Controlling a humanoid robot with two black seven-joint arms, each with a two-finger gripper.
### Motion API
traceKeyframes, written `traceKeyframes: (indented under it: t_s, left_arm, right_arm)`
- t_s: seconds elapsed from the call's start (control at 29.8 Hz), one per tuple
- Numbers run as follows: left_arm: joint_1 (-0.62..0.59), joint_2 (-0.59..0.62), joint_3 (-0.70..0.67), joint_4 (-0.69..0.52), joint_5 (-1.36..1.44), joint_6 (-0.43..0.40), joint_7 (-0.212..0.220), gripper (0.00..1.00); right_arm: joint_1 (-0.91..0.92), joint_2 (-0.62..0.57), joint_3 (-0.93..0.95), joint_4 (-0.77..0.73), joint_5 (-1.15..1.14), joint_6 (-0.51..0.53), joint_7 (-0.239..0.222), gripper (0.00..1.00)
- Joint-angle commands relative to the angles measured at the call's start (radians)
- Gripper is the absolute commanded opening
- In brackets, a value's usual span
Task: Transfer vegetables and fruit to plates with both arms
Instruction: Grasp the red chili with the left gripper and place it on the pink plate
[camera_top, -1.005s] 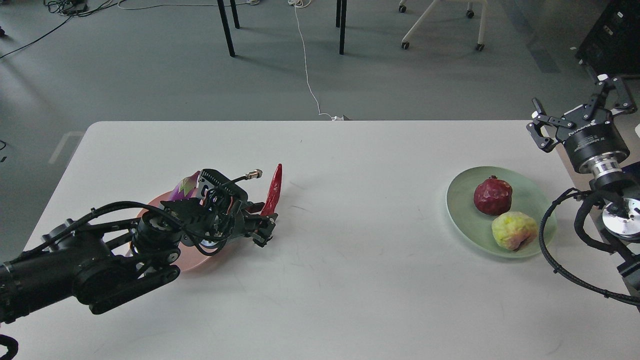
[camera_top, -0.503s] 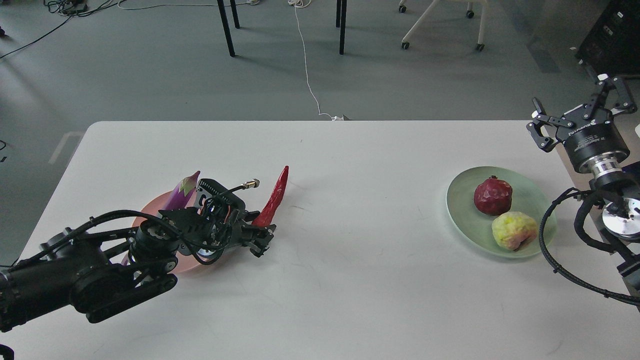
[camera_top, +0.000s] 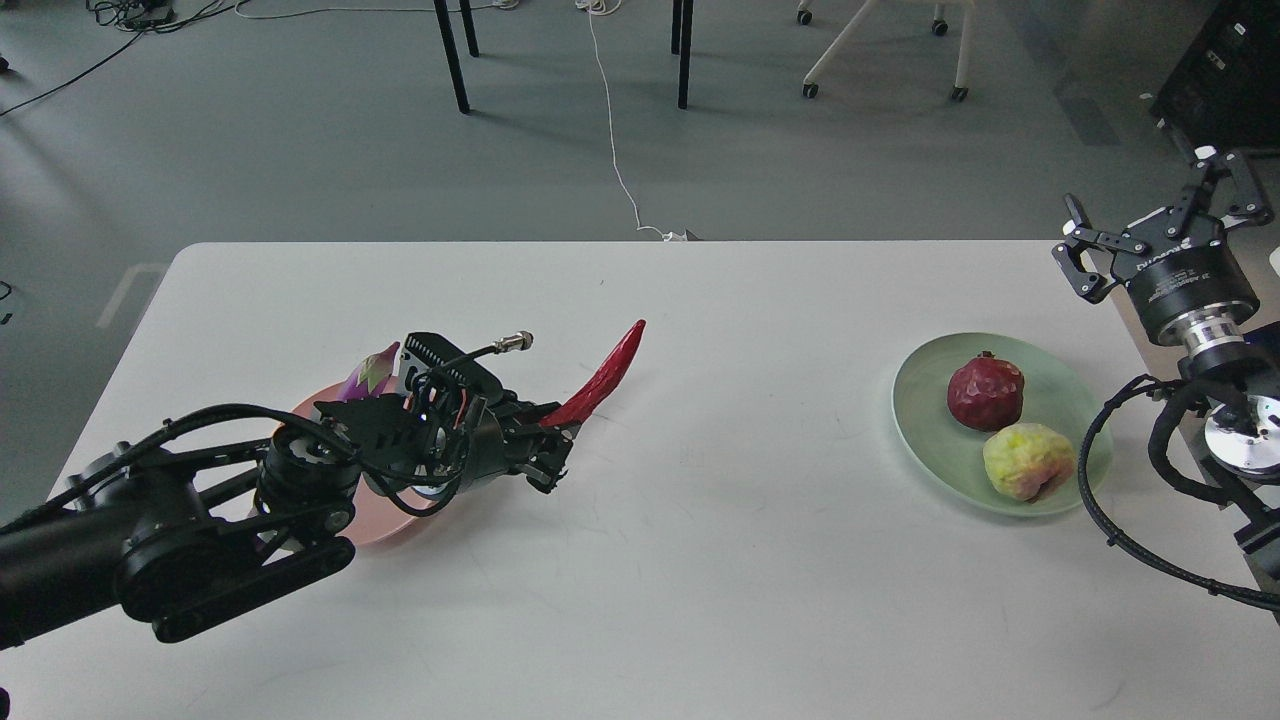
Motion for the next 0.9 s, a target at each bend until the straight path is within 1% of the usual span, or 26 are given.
traceKeyframes:
  t_s: [0.0, 0.03, 0.07, 0.1, 0.13, 0.17, 0.23, 0.37, 0.44, 0.54, 0.57, 0.6, 0.67, 0.7, 0.87]
  left_arm:
    - [0.013, 0.199, -0.016, -0.146, -0.063, -0.031, -0.025, 0.12]
    - [0.017, 0.245, -0.009, -0.161, -0.064, -0.031, -0.047, 0.12]
    - [0.034, 0.293, -0.004, -0.168, -0.064, -0.030, -0.079, 0.12]
    - [0.069, 0.325, -0.003, -0.168, -0.063, -0.024, -0.110, 0.11]
    - [0.101, 0.351, -0.007, -0.168, -0.063, -0.016, -0.128, 0.11]
    - [0.131, 0.374, -0.012, -0.163, -0.064, -0.001, -0.134, 0.12]
    - [0.158, 0.396, -0.012, -0.143, -0.064, 0.022, -0.131, 0.13]
    - [0.180, 0.410, -0.012, -0.102, -0.071, 0.039, -0.131, 0.14]
    - [0.182, 0.404, -0.012, -0.097, -0.074, 0.045, -0.130, 0.16]
    - [0.183, 0.382, -0.013, -0.044, -0.074, 0.064, -0.131, 0.26]
    - [0.183, 0.371, -0.013, -0.028, -0.072, 0.071, -0.131, 0.34]
    - [0.183, 0.364, -0.015, -0.023, -0.074, 0.077, -0.131, 0.49]
    - [0.182, 0.353, -0.016, -0.023, -0.074, 0.093, -0.131, 0.84]
    - [0.182, 0.353, -0.016, -0.023, -0.072, 0.096, -0.133, 0.86]
    - [0.182, 0.370, -0.013, -0.030, -0.071, 0.094, -0.140, 0.87]
  right_arm:
    - [0.001, -0.015, 0.001, -0.001, 0.000, 0.000, 0.000, 0.99]
    - [0.000, -0.015, 0.001, -0.001, 0.000, 0.000, 0.000, 0.99]
    - [0.000, -0.015, 0.001, -0.001, 0.000, 0.000, 0.000, 0.99]
    - [0.000, -0.015, 0.001, -0.001, 0.000, 0.000, 0.000, 0.99]
    - [0.000, -0.015, 0.001, -0.001, 0.000, 0.000, 0.000, 0.99]
    - [0.000, -0.012, 0.001, -0.001, 0.000, 0.000, 0.000, 0.99]
    - [0.000, -0.009, 0.001, -0.001, 0.000, 0.000, 0.000, 0.99]
    - [-0.002, -0.004, -0.001, -0.001, 0.000, 0.000, 0.000, 0.99]
    - [-0.002, -0.004, -0.001, -0.001, 0.000, 0.000, 0.000, 0.99]
    - [0.000, -0.006, 0.001, -0.001, 0.000, 0.000, 0.000, 0.99]
    - [0.000, -0.007, 0.001, -0.001, 0.000, 0.000, 0.000, 0.99]
    - [0.000, -0.010, 0.001, -0.001, 0.000, 0.000, 0.000, 0.99]
    - [0.000, -0.015, -0.001, -0.003, 0.000, 0.000, 0.000, 0.99]
    - [0.000, -0.015, -0.001, -0.003, 0.000, 0.000, 0.000, 0.99]
    - [-0.002, -0.017, -0.001, -0.006, 0.000, 0.000, 0.000, 0.99]
